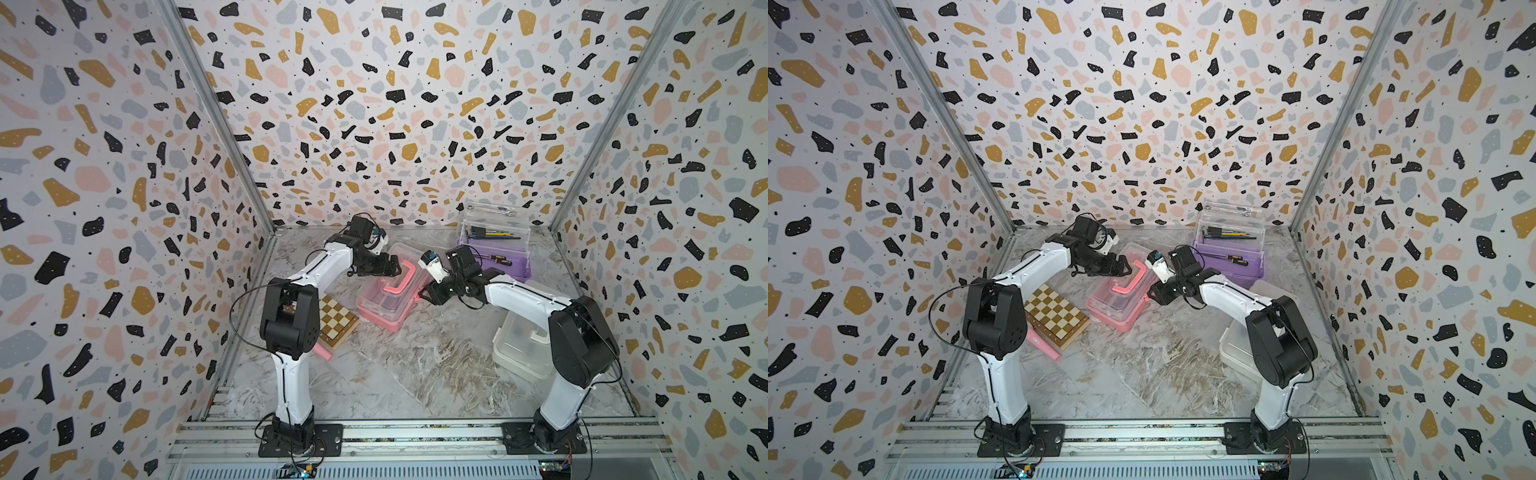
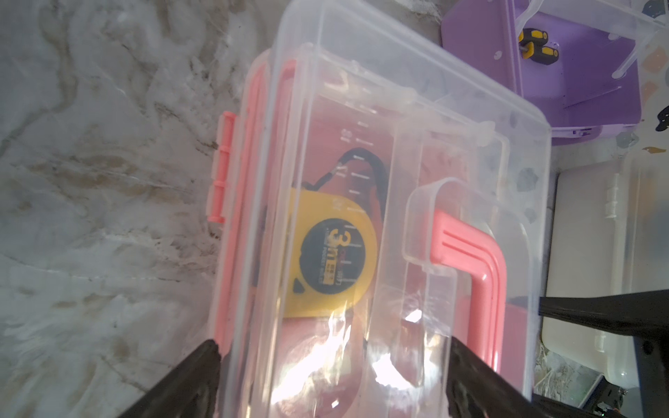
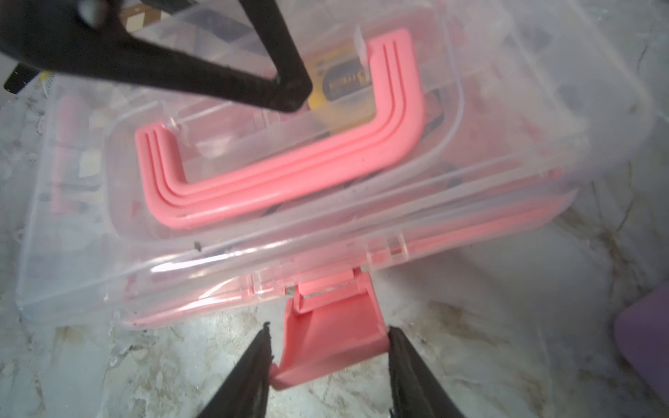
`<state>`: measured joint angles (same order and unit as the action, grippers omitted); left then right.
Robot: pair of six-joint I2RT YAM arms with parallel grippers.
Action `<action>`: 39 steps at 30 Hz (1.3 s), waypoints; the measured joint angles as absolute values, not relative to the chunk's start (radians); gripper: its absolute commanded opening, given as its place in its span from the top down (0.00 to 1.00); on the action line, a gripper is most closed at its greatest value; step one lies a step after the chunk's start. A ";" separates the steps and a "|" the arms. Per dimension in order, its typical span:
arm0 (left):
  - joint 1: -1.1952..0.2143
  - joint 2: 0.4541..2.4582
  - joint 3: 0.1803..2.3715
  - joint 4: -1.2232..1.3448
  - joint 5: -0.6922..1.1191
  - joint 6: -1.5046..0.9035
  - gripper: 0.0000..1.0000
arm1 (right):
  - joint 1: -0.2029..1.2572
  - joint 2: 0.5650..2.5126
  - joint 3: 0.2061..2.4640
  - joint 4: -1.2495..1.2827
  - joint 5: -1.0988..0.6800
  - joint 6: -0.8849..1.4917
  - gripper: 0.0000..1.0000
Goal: Close toolboxes
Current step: Fasten the toolbox latch on the toolbox.
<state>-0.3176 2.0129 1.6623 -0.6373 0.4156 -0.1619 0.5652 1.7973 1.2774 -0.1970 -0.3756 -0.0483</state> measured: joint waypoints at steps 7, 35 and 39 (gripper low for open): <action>-0.317 2.011 1.662 -0.640 0.386 -0.156 0.07 | 0.565 1.839 1.318 -0.164 -0.387 -0.046 0.80; -0.318 2.009 1.665 -0.650 0.375 -0.149 0.05 | 0.587 1.869 1.277 -0.080 -0.408 -0.042 0.73; -0.316 2.009 1.670 -0.655 0.381 -0.153 0.04 | 0.589 1.850 1.259 -0.079 -0.406 -0.028 0.66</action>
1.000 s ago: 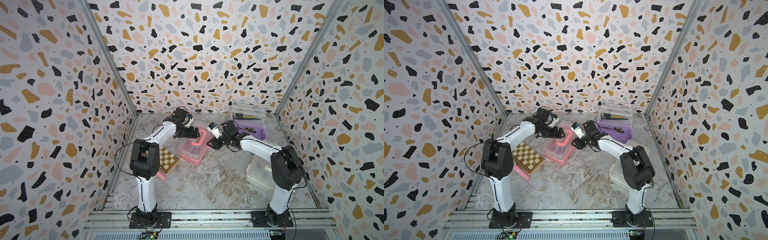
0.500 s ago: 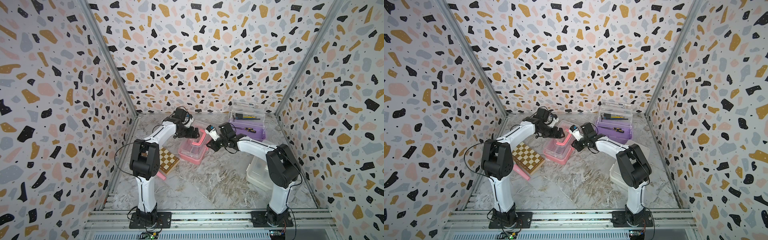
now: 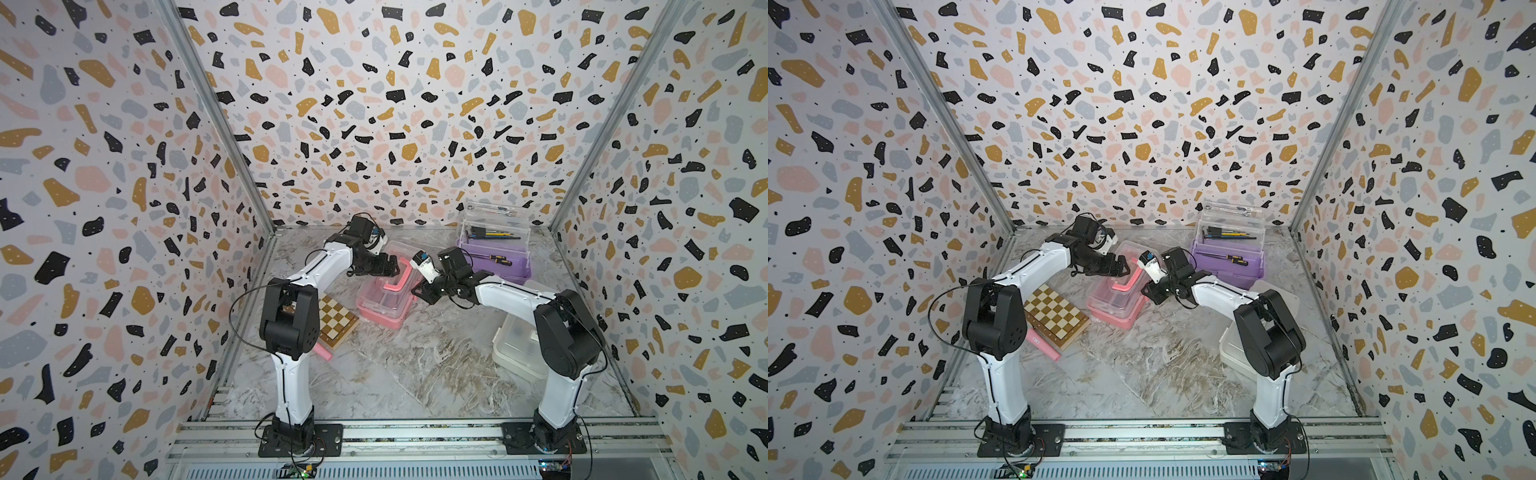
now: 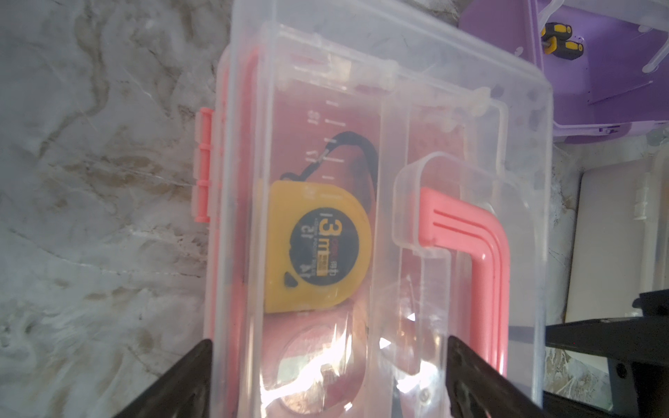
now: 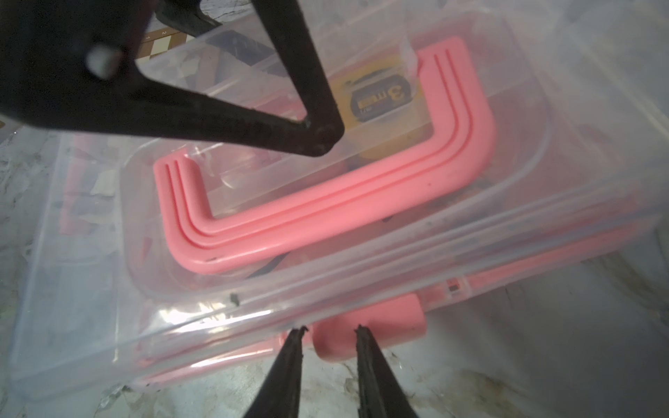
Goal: Close toolboxes
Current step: Fasten the toolbox latch on the toolbox.
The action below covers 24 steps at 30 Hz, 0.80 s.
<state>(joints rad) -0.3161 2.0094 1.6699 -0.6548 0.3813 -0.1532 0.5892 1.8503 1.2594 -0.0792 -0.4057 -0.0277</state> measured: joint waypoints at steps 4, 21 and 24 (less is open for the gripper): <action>-0.309 2.009 1.682 -0.684 0.408 -0.176 0.03 | 0.580 1.806 1.237 -0.083 -0.406 0.014 0.60; -0.284 2.045 1.857 -0.815 0.521 -0.278 0.01 | 0.511 1.654 1.099 -0.021 -0.272 0.542 0.54; -0.281 2.050 1.861 -0.811 0.533 -0.295 0.01 | 0.511 1.660 1.101 -0.029 -0.251 0.684 0.55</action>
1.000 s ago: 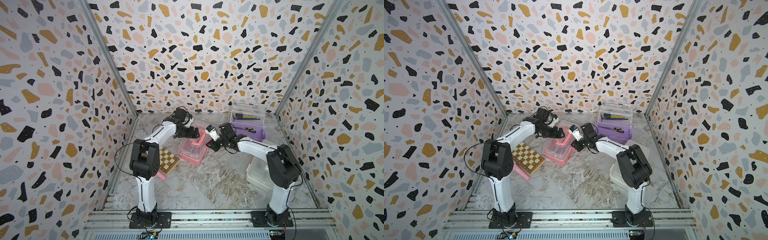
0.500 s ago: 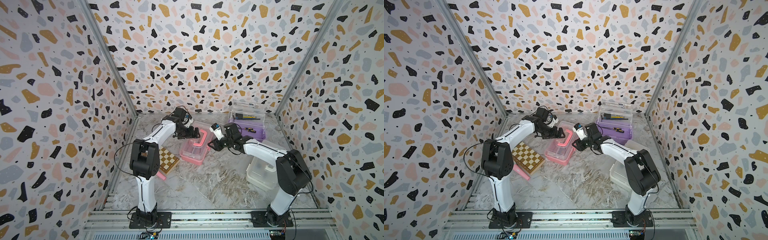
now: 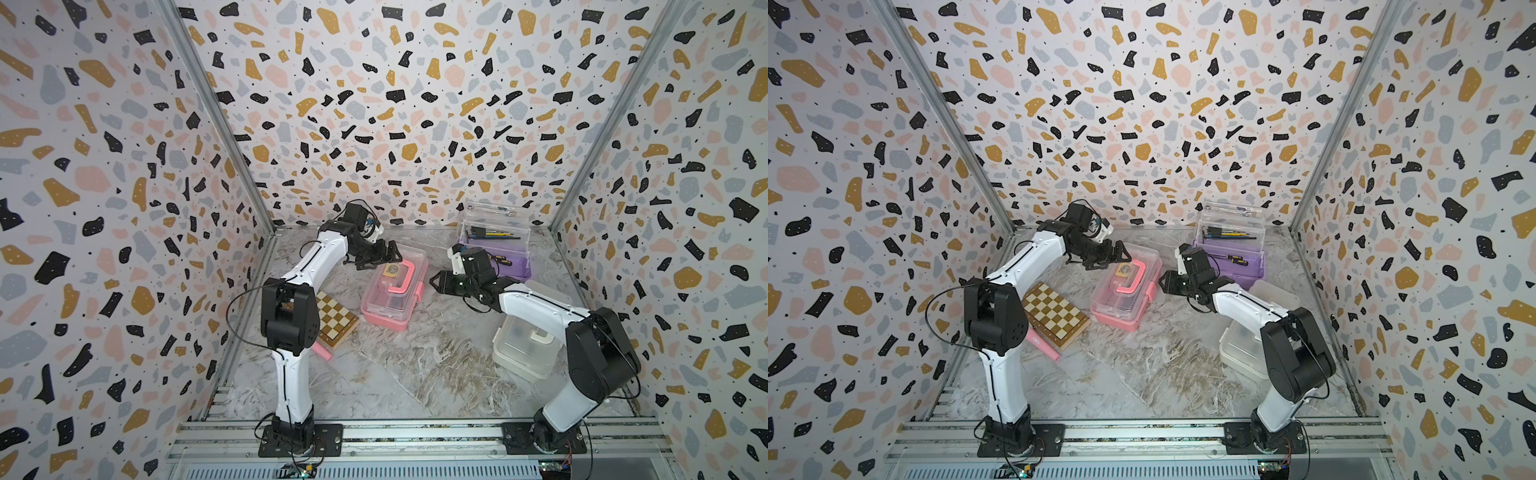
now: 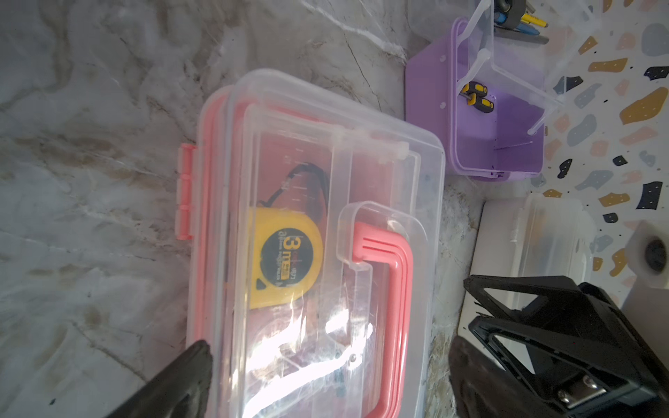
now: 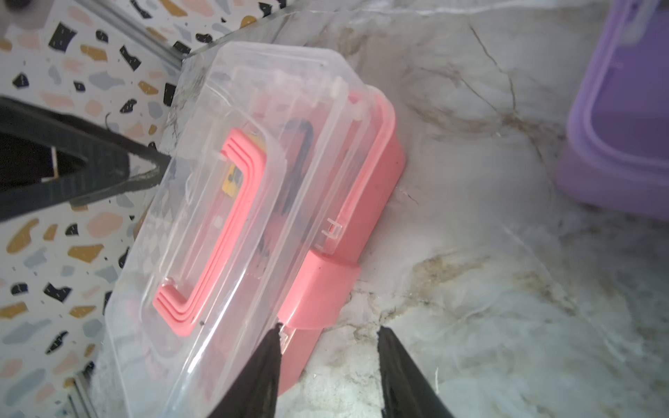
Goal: Close toolboxes
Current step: Fasten the toolbox latch on the toolbox.
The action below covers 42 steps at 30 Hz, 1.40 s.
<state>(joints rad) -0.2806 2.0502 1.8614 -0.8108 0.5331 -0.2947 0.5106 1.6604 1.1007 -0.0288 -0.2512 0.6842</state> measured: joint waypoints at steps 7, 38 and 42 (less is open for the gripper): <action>-0.276 2.076 1.851 -0.789 0.546 -0.329 0.00 | 0.511 1.786 1.118 0.052 -0.313 0.987 0.55; -0.255 2.032 1.672 -0.604 0.562 -0.352 0.07 | 0.484 1.980 1.001 0.686 -0.436 1.459 0.65; -0.263 2.017 1.657 -0.611 0.564 -0.352 0.05 | 0.486 1.922 0.995 0.561 -0.425 1.405 0.59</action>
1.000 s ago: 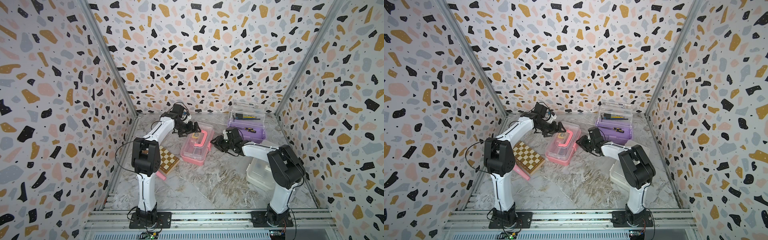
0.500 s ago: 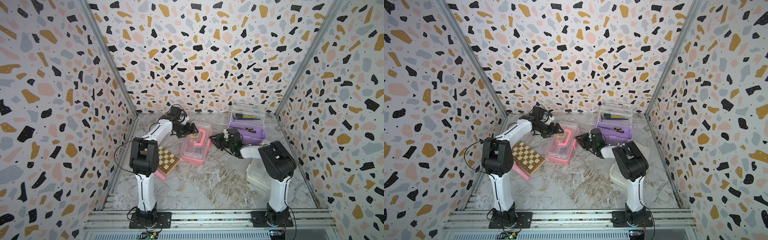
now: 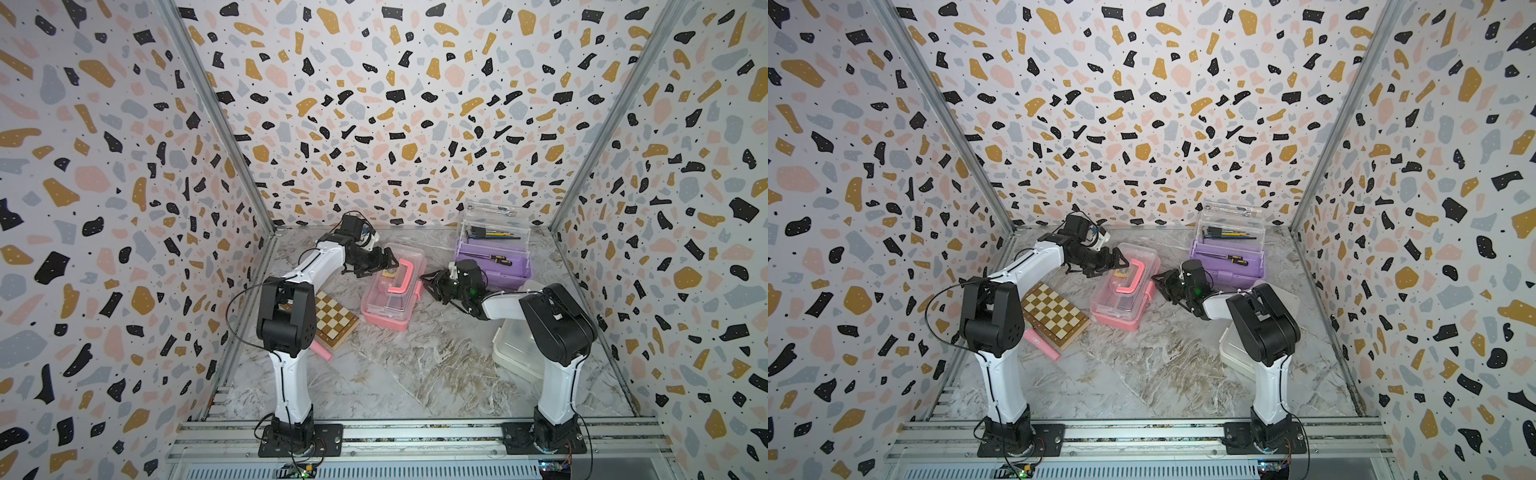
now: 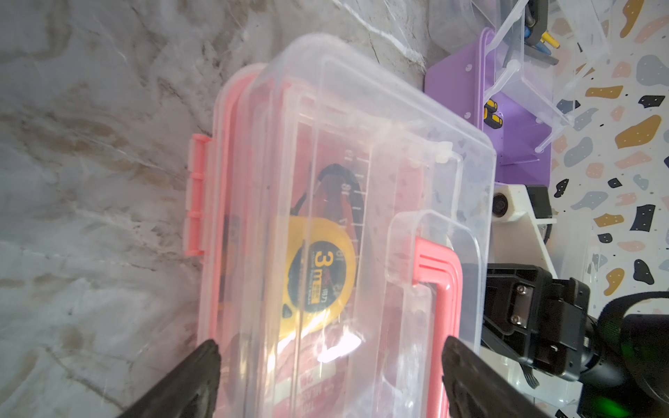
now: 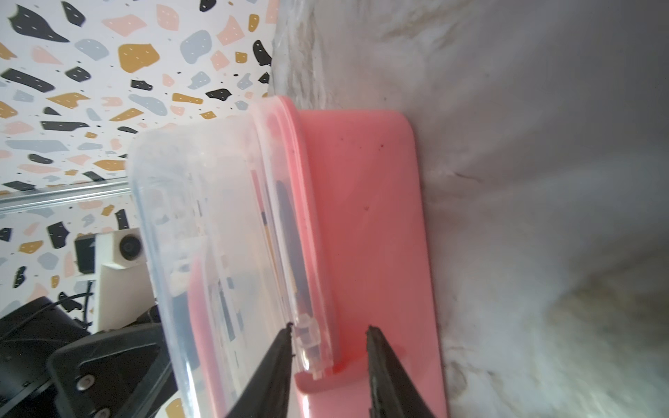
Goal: Close toolboxes
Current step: Fasten the toolbox latch on the toolbox.
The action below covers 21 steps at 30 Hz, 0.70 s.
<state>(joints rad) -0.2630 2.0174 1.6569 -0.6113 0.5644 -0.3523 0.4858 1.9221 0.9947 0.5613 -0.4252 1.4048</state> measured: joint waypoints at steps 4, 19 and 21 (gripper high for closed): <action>-0.278 2.003 1.646 -0.632 0.564 -0.353 0.03 | 0.477 1.859 0.990 0.460 -0.429 1.345 0.53; -0.290 1.954 1.595 -0.687 0.562 -0.357 0.06 | 0.469 1.758 0.946 0.342 -0.489 1.230 0.61; -0.290 1.953 1.593 -0.684 0.562 -0.360 0.06 | 0.475 1.773 0.946 0.388 -0.503 1.246 0.62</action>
<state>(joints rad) -0.2897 1.9526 1.5929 -0.6838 0.5621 -0.3595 0.4747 1.7725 0.9459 0.3878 -0.5030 1.2457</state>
